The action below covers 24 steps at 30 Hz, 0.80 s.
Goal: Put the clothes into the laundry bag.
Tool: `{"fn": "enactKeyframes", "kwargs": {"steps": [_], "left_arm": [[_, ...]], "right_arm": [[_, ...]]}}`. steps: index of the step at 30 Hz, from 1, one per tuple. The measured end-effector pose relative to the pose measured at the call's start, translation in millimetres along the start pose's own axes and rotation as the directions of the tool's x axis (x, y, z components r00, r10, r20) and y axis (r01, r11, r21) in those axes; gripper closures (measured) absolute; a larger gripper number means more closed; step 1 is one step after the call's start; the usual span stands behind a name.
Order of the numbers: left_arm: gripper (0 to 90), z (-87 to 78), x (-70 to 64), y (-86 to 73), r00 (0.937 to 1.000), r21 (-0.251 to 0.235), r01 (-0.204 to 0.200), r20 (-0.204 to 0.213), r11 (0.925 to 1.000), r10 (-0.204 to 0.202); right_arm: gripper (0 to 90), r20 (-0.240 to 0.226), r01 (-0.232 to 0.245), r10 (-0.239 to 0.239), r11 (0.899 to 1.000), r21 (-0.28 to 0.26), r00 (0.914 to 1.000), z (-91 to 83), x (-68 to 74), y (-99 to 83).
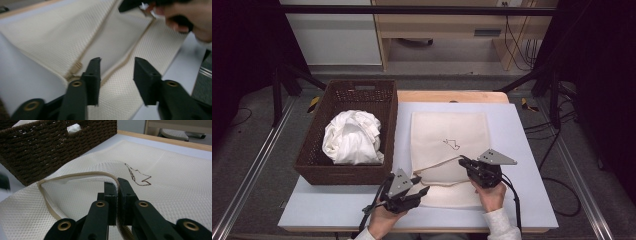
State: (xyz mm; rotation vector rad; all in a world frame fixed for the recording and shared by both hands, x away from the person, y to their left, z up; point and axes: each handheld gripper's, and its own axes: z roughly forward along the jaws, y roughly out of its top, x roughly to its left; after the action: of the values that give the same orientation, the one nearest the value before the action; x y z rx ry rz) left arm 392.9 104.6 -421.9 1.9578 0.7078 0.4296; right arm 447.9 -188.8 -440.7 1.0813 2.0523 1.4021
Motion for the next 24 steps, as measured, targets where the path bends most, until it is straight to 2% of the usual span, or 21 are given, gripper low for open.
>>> {"fn": "enactKeyframes", "kwargs": {"steps": [1, 2, 3, 5, 8, 10, 13, 17, 19, 21, 24], "left_arm": [[42.9, -5.2, 3.1, 3.5, 0.9999, -0.012, 0.002, -0.014, 0.9999, -0.002], [42.9, -9.3, 5.6, 5.9, 0.9997, -0.022, 0.002, -0.025, 0.9998, -0.003], [38.6, -16.2, 10.0, 9.8, 0.9991, -0.044, 0.003, -0.041, 0.9990, -0.005], [36.4, -28.4, 19.3, 16.7, 0.9973, -0.077, 0.019, -0.069, 0.9968, -0.024], [31.7, -41.4, 30.2, 24.1, 0.9944, -0.100, 0.026, -0.100, 0.9947, -0.036], [26.3, -48.6, 36.6, 29.8, 0.9927, -0.100, 0.013, -0.118, 0.9949, -0.024], [24.0, -57.6, 47.0, 37.6, 0.9887, -0.085, -0.019, -0.150, 0.9962, 0.006], [20.0, -68.4, 69.0, 44.5, 0.9820, -0.082, -0.006, -0.189, 0.9966, -0.009], [19.6, -72.2, 83.1, 48.6, 0.9768, -0.075, -0.008, -0.214, 0.9971, -0.008], [19.3, -74.7, 96.7, 52.0, 0.9681, -0.069, -0.009, -0.250, 0.9976, -0.009], [18.4, -77.9, 125.6, 58.2, 0.9518, -0.056, -0.003, -0.306, 0.9984, -0.014]], "right_arm": [[86.5, -0.005, -0.003, 0.003, 1.000, 0.006, 1.0000, 0.4, 0.0, -0.6], [86.5, -0.005, -0.003, 0.003, 1.000, 0.006, 1.0000, 0.4, 0.0, -0.6], [86.6, -0.006, -0.014, 0.014, 1.000, 0.014, 0.9999, 0.5, 0.3, -0.8], [86.5, -0.006, -0.016, 0.016, 1.000, 0.014, 0.9999, 0.6, 0.5, -0.9], [86.6, -0.009, -0.014, 0.014, 1.000, 0.019, 0.9999, 0.6, 0.3, -0.7], [86.6, -0.008, -0.009, 0.009, 1.000, 0.010, 0.9999, -0.5, 0.0, -0.7], [86.5, -0.011, -0.015, 0.015, 1.000, 0.007, 0.9998, -0.7, -0.4, -0.5], [86.5, -0.006, -0.007, 0.007, 1.000, 0.002, 1.0000, -1.4, -0.7, -0.8], [86.5, -0.008, -0.010, 0.010, 1.000, 0.000, 0.9999, -1.5, -1.2, -0.8], [86.5, -0.009, -0.012, 0.012, 1.000, 0.001, 0.9999, -2.0, -1.8, -0.8], [86.6, -0.005, -0.007, 0.007, 1.000, -0.002, 1.0000, -2.7, -1.2, -0.3]]}}
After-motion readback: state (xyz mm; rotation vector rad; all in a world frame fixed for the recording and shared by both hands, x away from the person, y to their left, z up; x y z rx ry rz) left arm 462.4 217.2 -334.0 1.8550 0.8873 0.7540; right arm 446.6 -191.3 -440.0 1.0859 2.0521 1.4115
